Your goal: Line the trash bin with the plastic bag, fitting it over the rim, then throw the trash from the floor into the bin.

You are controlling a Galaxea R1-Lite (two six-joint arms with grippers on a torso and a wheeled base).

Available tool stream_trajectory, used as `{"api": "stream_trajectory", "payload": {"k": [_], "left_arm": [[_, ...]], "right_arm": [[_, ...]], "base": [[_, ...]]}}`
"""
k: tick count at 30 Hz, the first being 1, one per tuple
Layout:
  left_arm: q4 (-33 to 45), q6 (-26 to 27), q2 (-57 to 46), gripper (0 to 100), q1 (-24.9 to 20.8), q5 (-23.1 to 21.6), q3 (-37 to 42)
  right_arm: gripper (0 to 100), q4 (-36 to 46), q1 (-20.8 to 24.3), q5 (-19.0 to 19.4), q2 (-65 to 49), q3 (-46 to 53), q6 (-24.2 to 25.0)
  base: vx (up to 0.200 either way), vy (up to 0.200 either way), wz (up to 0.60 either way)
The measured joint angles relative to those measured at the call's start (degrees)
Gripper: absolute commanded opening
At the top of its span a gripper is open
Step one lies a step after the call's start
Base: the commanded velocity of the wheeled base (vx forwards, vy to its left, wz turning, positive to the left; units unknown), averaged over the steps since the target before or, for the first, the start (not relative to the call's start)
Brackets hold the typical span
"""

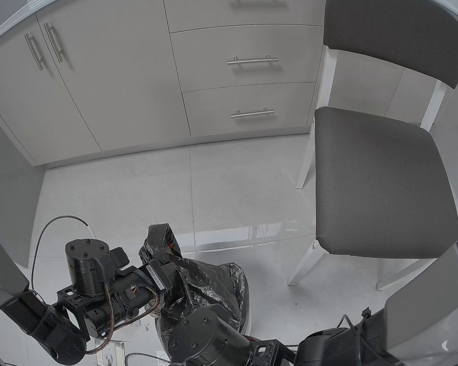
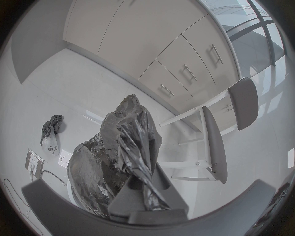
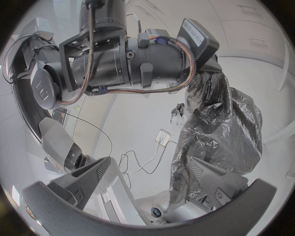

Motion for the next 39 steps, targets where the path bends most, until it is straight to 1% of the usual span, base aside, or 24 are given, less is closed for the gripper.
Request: {"api": "stream_trajectory", "payload": {"k": [5, 12, 18, 24, 30, 39], "left_arm": [[0.0, 0.0, -0.2, 0, 0.0, 0.0, -0.2], [0.0, 0.0, -0.5, 0, 0.1, 0.0, 0.0], [-0.1, 0.0, -0.4, 0, 0.2, 0.0, -0.1], [-0.2, 0.0, -0.2, 0, 0.2, 0.0, -0.3], [-0.2, 0.0, 0.1, 0, 0.2, 0.0, -0.3], [-0.2, 0.1, 0.4, 0, 0.2, 0.0, -0.4]], "right_arm": [[100, 0.1, -0.9, 0.0, 1.6, -1.4, 0.1], [100, 0.4, -7.6, -0.1, 5.5, -5.2, 0.2], [100, 0.6, -11.3, -0.2, 8.9, -7.9, 0.0], [100, 0.6, -12.7, -0.2, 11.1, -8.8, -0.4], [100, 0.7, -13.7, -0.2, 13.7, -9.8, -2.5], [100, 2.9, -14.9, -0.2, 18.6, -14.4, -4.5]], "base": [[0.0, 0.0, 0.0], [0.0, 0.0, 0.0], [0.0, 0.0, 0.0], [0.0, 0.0, 0.0], [0.0, 0.0, 0.0], [0.0, 0.0, 0.0]]}}
